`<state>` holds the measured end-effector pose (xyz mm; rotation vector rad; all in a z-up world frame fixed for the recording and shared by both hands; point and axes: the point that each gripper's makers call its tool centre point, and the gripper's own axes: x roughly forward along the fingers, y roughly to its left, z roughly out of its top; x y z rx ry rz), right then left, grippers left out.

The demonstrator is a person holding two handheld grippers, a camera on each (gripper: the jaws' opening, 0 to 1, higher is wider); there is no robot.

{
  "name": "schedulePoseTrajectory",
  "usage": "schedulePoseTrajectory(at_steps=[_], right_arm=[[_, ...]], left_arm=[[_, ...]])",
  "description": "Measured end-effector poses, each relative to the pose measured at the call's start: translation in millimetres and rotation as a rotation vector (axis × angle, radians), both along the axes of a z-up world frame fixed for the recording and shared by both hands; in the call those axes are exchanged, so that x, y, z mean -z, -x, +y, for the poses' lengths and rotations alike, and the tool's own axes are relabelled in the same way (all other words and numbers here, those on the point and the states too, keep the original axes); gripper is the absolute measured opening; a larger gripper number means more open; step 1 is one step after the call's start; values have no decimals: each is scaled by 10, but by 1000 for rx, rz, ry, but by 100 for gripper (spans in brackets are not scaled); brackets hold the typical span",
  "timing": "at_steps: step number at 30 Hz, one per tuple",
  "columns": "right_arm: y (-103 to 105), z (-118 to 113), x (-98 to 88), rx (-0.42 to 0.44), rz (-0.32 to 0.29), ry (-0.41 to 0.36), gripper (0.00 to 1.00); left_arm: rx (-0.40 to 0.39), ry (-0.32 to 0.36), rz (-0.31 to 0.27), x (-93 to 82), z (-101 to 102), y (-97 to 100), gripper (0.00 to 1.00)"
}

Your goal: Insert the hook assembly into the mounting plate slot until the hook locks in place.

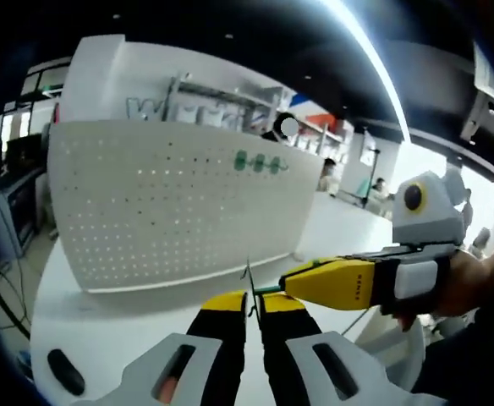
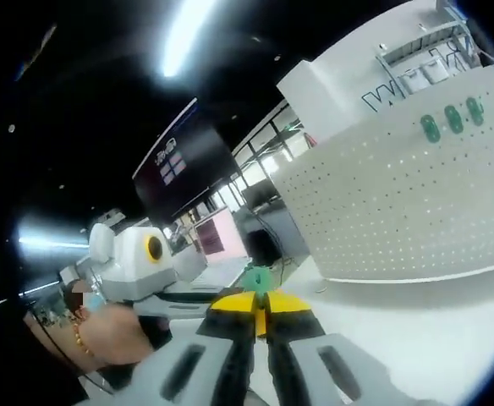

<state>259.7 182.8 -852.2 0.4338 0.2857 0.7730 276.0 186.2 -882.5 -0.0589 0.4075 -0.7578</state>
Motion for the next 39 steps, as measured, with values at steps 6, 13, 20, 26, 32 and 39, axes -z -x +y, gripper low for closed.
schedulePoseTrajectory(at_steps=[6, 13, 20, 26, 32, 39], right_arm=[[-51, -92, -27, 19, -34, 24, 0], [-123, -204, -73, 47, -53, 30, 0], [-207, -345, -88, 87, -58, 29, 0], [-260, -397, -119, 111, -69, 29, 0], [-304, -448, -122, 128, -74, 32, 0], [-397, -588, -138, 171, -93, 49, 0]], left_arm=[[15, -11, 9, 54, 6, 24, 30], [27, -23, -17, 58, 25, 26, 39], [16, 58, 4, -3, 65, 24, 50], [24, 109, -12, -131, 69, 50, 58], [28, 125, -52, -280, 50, 60, 76], [43, 99, -45, -225, 21, 77, 87]])
